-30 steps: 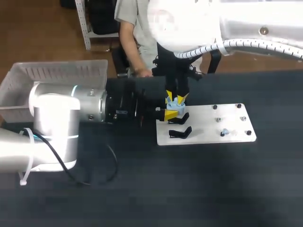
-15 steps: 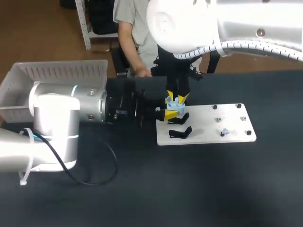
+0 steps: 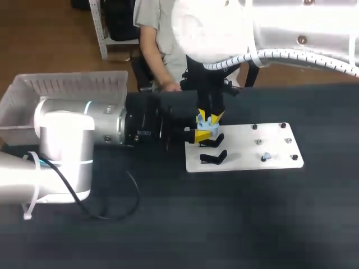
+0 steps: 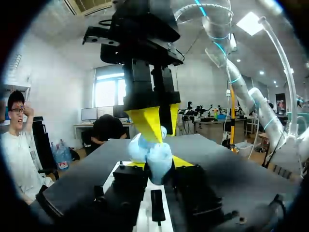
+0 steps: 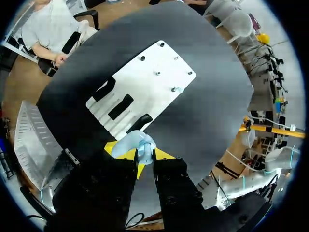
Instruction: Pick up each earbud case from the left stands, insert the matching earbuds, close the lid, and place the case in the box.
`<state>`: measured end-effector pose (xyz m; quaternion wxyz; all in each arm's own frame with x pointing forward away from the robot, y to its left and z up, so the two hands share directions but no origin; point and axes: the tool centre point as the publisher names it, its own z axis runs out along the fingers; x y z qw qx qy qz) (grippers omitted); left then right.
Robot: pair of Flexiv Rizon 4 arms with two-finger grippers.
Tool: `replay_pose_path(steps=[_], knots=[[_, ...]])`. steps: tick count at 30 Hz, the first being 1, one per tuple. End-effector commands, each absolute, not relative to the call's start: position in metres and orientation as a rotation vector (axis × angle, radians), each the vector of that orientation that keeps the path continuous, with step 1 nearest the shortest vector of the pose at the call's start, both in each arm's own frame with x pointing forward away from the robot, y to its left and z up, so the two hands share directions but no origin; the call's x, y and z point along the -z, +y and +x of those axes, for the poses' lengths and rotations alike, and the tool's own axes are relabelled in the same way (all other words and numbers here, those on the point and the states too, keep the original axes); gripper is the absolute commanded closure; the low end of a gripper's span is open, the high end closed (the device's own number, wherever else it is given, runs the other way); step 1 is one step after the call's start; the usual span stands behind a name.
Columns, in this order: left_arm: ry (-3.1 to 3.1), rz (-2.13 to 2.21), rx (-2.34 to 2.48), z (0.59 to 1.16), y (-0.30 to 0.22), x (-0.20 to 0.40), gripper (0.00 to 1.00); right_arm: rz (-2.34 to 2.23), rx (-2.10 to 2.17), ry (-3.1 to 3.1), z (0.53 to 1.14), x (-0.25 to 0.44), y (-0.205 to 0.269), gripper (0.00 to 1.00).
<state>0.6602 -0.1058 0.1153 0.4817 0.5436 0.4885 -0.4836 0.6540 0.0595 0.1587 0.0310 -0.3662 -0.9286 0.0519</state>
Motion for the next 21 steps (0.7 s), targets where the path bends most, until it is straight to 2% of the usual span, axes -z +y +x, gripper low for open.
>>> replay_pose_path(steps=[1, 9, 10, 11, 13, 15, 16, 21], knots=[[1.192, 1.326, 1.178, 0.66, -0.107, -0.115, 1.0, -1.126, -0.175, -2.854, 0.654, -0.156, 0.061, 1.0], [1.192, 1.326, 1.178, 0.66, -0.107, -0.115, 1.0, -1.128, -0.166, -2.868, 0.651, -0.157, 0.061, 1.0], [1.192, 1.326, 1.178, 0.66, -0.107, -0.115, 1.0, -1.129, -0.161, -2.869, 0.65, -0.158, 0.061, 0.72], [1.192, 1.326, 1.178, 0.66, -0.107, -0.115, 1.0, -1.131, -0.155, -2.871, 0.649, -0.16, 0.06, 0.59], [1.192, 1.326, 1.178, 0.66, -0.107, -0.115, 1.0, -1.137, -0.14, -2.879, 0.646, -0.163, 0.059, 0.41], [1.192, 1.326, 1.178, 0.66, -0.107, -0.115, 1.0, -1.142, -0.131, -2.885, 0.643, -0.165, 0.058, 0.33], [1.192, 1.326, 1.178, 0.66, -0.107, -0.115, 1.0, -1.143, -0.119, -2.888, 0.641, -0.166, 0.057, 0.32], [1.192, 1.326, 1.178, 0.66, -0.107, -0.115, 1.0, -1.147, -0.062, -2.917, 0.633, -0.173, 0.054, 0.42]])
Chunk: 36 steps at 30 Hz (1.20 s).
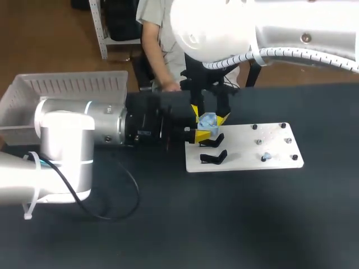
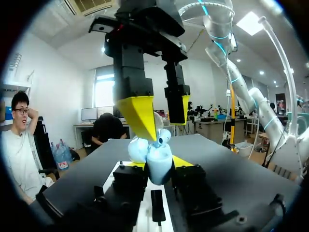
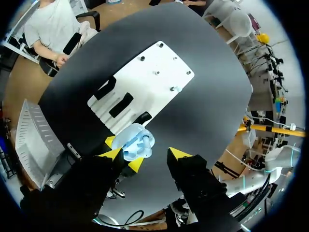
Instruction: Pick up each earbud case from the left stands, insert the matching earbuds, close the lid, and place the case in the box.
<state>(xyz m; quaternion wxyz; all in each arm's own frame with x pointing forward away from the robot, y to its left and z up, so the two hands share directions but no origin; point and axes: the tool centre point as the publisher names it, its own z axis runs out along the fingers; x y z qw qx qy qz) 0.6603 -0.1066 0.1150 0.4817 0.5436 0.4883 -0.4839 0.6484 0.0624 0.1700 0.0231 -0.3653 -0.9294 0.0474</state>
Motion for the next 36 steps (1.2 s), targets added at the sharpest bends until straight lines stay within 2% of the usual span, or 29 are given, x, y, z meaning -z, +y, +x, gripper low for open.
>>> replay_pose_path(steps=[1, 4, 10, 36], knots=[[1.192, 1.326, 1.178, 0.66, -0.107, -0.115, 1.0, -1.144, -0.041, -2.923, 0.632, -0.174, 0.053, 0.49], [1.192, 1.326, 1.178, 0.66, -0.107, -0.115, 1.0, -1.117, 0.011, -2.923, 0.629, -0.174, 0.053, 0.58], [1.192, 1.326, 1.178, 0.66, -0.107, -0.115, 1.0, -1.022, 0.073, -2.92, 0.621, -0.174, 0.061, 0.58], [1.192, 1.326, 1.178, 0.66, -0.107, -0.115, 1.0, -1.068, 0.06, -2.891, 0.625, -0.168, 0.051, 0.5]])
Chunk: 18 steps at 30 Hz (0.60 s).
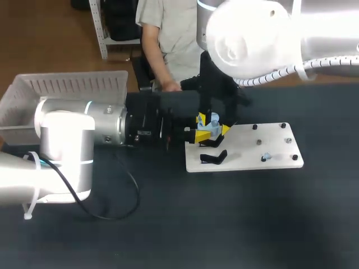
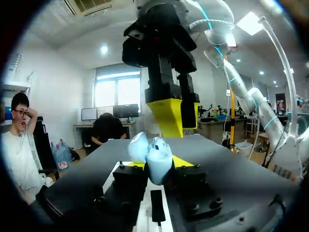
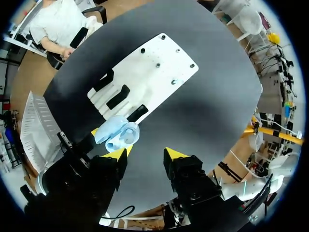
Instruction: Pick up each earbud case from the left stands, insert the matching earbuds, close the lid, and place the case in the box.
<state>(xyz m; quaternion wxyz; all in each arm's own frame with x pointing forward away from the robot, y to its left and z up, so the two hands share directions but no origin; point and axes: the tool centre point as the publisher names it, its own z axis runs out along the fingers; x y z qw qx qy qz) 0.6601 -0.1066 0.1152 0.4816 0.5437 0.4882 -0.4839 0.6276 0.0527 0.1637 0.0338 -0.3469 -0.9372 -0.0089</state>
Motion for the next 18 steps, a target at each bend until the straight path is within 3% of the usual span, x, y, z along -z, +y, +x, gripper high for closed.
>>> replay_pose_path(steps=[1, 10, 13, 15, 18], knots=[[1.192, 1.326, 1.178, 0.66, -0.107, -0.115, 1.0, -1.071, 0.069, -2.896, 0.624, -0.17, 0.05, 0.5], [1.192, 1.326, 1.178, 0.66, -0.107, -0.115, 1.0, -0.911, 0.221, -3.018, 0.607, -0.186, 0.03, 0.53], [1.192, 1.326, 1.178, 0.66, -0.107, -0.115, 1.0, -0.794, 0.204, -3.122, 0.597, -0.188, 0.022, 0.47], [1.192, 1.326, 1.178, 0.66, -0.107, -0.115, 1.0, -0.718, 0.194, -3.176, 0.592, -0.188, 0.015, 0.36], [1.192, 1.326, 1.178, 0.66, -0.107, -0.115, 1.0, -0.597, 0.162, -3.239, 0.586, -0.184, 0.004, 0.36]])
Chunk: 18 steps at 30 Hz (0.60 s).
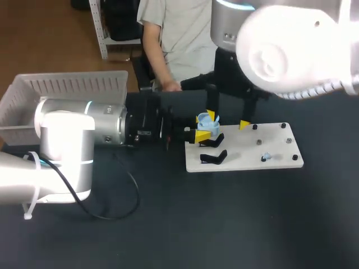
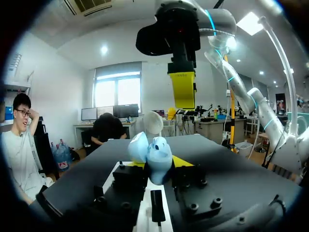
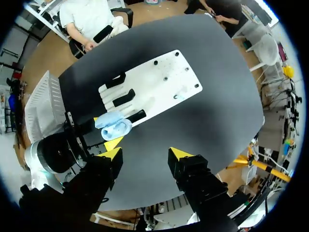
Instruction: Pick up each earbud case from the left stands, insert the matching earbuds, close the lid, and place the case in the box.
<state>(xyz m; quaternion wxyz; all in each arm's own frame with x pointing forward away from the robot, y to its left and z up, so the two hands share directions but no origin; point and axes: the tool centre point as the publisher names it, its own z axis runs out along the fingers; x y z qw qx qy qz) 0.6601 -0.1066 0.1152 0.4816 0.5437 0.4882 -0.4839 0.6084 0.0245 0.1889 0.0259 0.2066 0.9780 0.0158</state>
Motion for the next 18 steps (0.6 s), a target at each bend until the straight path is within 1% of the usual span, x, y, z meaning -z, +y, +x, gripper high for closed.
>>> replay_pose_path(steps=[1, 2, 3, 4, 6, 7, 8, 11, 18], knots=[[1.192, 1.326, 1.178, 0.66, -0.107, -0.115, 1.0, 0.502, -0.141, 2.935, 0.584, -0.183, 0.001, 0.39], [1.192, 1.326, 1.178, 0.66, -0.107, -0.115, 1.0, 0.452, -0.144, 2.919, 0.581, -0.182, -0.002, 0.42], [1.192, 1.326, 1.178, 0.66, -0.107, -0.115, 1.0, 0.417, -0.162, 2.916, 0.58, -0.182, -0.006, 0.53], [1.192, 1.326, 1.178, 0.66, -0.107, -0.115, 1.0, 0.391, -0.166, 2.925, 0.58, -0.181, -0.011, 0.56], [1.192, 1.326, 1.178, 0.66, -0.107, -0.115, 1.0, 0.34, -0.177, 2.943, 0.58, -0.177, -0.021, 0.55], [1.192, 1.326, 1.178, 0.66, -0.107, -0.115, 1.0, 0.319, -0.164, 2.956, 0.581, -0.174, -0.026, 0.5], [1.192, 1.326, 1.178, 0.66, -0.107, -0.115, 1.0, 0.286, -0.173, 2.962, 0.581, -0.172, -0.031, 0.49], [1.192, 1.326, 1.178, 0.66, -0.107, -0.115, 1.0, 0.195, -0.187, 2.982, 0.582, -0.165, -0.042, 0.51], [1.192, 1.326, 1.178, 0.66, -0.107, -0.115, 1.0, -0.017, -0.147, 3.028, 0.587, -0.142, -0.071, 0.53]])
